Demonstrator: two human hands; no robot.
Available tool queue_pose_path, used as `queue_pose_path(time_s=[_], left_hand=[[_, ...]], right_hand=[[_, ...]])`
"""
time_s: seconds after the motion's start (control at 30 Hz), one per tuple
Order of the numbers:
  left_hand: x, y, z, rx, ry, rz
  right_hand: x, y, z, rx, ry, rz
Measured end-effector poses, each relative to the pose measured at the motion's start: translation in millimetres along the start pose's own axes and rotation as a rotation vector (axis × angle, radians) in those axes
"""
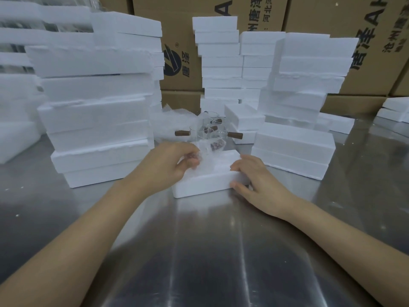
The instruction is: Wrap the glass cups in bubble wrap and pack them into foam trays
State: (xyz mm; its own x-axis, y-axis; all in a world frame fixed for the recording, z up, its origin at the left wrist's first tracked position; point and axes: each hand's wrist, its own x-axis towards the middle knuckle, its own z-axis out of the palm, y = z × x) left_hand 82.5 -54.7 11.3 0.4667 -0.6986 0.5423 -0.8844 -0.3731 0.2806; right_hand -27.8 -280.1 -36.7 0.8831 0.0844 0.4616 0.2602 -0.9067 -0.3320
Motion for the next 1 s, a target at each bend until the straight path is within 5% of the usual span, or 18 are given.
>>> queue_pose_path(time_s=[0.4,0.7,0.9,1.0], left_hand=[[-1.3,-7.1,11.3,0.153,-0.127,0.105],[-14.3,-16.3,23.2,-0.243,-0.046,-0.146],[-15.1,-24.6,32.2,-0.33,-0.168,-0.299],[-10.8,-26.9,33.7,-0.314,-0.154,-0.293]], right_hand=[[-3.6,6.4,-0.1,-0.043,0.047,0.045],[-5.8,-0.5,-8.1,-0.106,0.038,0.057],[26.0,1.3,-59.7,-0.165,0.566,-0.012],[69.8,25.3,-107.6,-0.323,0.668,0.09]])
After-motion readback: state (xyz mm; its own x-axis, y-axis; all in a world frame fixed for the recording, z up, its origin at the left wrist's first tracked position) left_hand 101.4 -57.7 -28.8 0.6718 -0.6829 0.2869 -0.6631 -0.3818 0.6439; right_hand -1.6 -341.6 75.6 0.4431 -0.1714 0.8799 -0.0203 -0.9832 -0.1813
